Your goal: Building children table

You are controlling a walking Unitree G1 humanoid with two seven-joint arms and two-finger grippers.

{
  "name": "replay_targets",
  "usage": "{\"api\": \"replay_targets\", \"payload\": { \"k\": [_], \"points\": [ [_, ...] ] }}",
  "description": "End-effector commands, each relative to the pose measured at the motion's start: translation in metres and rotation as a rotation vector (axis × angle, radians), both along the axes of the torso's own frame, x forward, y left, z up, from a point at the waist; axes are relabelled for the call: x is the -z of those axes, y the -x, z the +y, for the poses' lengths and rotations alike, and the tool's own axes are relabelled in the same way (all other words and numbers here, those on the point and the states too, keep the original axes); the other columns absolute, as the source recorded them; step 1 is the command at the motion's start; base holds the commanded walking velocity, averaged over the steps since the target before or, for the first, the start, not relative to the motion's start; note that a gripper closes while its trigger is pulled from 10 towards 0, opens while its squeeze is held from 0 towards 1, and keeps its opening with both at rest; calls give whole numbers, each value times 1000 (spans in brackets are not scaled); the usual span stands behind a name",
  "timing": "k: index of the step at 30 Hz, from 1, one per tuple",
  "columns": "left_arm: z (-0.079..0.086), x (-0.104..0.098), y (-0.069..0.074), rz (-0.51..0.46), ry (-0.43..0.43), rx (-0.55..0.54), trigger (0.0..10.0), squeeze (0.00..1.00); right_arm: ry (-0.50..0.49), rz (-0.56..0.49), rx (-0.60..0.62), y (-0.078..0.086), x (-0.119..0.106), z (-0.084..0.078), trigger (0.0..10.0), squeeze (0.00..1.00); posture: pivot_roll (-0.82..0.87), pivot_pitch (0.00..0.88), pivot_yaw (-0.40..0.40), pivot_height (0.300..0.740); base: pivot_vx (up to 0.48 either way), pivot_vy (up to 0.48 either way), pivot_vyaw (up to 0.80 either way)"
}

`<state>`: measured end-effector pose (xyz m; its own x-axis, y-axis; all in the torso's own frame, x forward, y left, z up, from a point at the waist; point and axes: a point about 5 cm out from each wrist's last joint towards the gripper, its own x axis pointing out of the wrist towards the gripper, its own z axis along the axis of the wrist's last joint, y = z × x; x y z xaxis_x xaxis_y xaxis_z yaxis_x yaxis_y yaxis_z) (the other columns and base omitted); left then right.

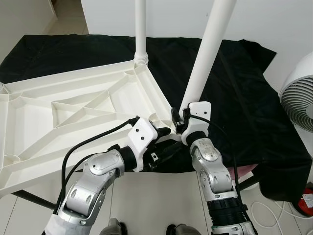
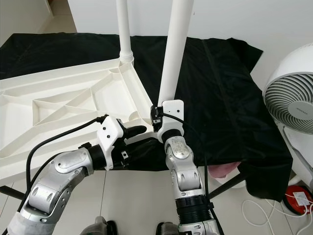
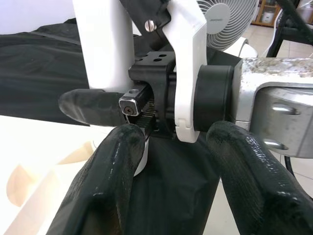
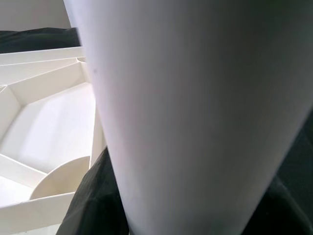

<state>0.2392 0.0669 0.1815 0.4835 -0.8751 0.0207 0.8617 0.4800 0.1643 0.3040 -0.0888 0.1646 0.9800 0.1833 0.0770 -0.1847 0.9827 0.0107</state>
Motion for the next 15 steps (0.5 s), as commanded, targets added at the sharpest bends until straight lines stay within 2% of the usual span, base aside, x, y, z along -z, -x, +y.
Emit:
{"api": "replay_targets", "payload": {
  "k": [1,2,3,11,15],
  "points": [
    [-3,2,-2,0,7,-29,10000,0,-9,86,-2,3,16,1,10000,200,-25,83,-3,740,0,0,0],
    [-3,2,-2,0,6,-27,10000,0,-10,89,2,4,15,0,10000,706,-25,83,-3,740,0,0,0],
    [-3,2,-2,0,6,-26,10000,0,-14,90,-6,4,15,0,10000,1000,-25,83,-3,740,0,0,0],
    [-5,2,-2,-1,7,-18,10000,0,-5,73,-85,3,11,-6,10000,1000,-31,79,-6,740,0,0,0],
    [-5,2,-2,-2,8,-21,10000,0,35,53,-146,0,7,-12,10000,1000,-33,83,-2,740,0,0,0]
  ]
}}
